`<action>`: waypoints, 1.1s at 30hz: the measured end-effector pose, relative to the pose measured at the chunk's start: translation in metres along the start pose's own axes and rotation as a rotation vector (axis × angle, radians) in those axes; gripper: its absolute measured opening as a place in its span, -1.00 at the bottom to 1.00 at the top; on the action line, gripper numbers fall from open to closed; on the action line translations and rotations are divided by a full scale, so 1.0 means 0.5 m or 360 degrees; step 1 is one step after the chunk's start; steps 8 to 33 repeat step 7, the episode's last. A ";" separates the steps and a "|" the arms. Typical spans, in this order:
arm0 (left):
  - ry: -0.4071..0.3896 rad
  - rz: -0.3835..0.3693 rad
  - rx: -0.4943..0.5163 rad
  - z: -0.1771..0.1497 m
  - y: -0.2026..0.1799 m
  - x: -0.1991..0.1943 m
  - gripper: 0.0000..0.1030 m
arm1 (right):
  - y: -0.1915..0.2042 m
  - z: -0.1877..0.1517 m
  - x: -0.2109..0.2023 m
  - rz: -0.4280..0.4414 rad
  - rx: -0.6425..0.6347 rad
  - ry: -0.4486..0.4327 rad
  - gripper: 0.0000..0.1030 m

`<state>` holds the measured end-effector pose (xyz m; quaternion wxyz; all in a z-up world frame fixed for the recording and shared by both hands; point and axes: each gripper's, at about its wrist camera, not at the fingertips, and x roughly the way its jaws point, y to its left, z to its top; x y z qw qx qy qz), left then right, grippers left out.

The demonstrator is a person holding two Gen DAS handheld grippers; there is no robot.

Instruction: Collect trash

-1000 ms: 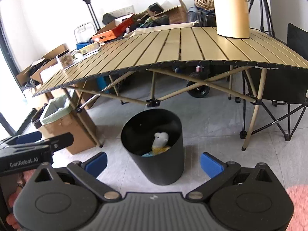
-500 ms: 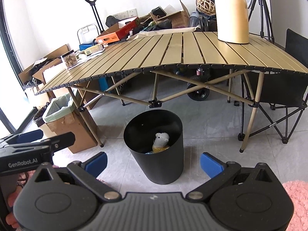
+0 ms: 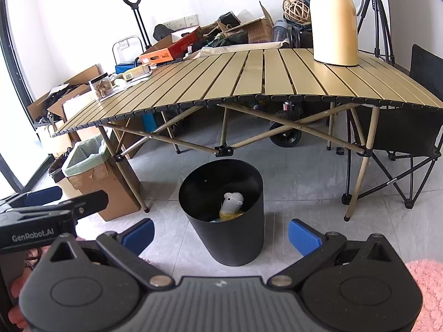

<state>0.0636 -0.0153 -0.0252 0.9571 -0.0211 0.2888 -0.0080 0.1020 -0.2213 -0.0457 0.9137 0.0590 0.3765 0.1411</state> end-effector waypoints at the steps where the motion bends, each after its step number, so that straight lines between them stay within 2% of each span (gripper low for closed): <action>1: -0.0003 -0.0002 0.0001 0.000 0.000 -0.001 1.00 | 0.000 0.000 0.000 0.0000 0.0000 0.0000 1.00; 33: -0.0014 -0.0014 0.0003 0.002 0.002 -0.003 1.00 | -0.001 0.000 0.000 0.0000 0.0000 0.0003 1.00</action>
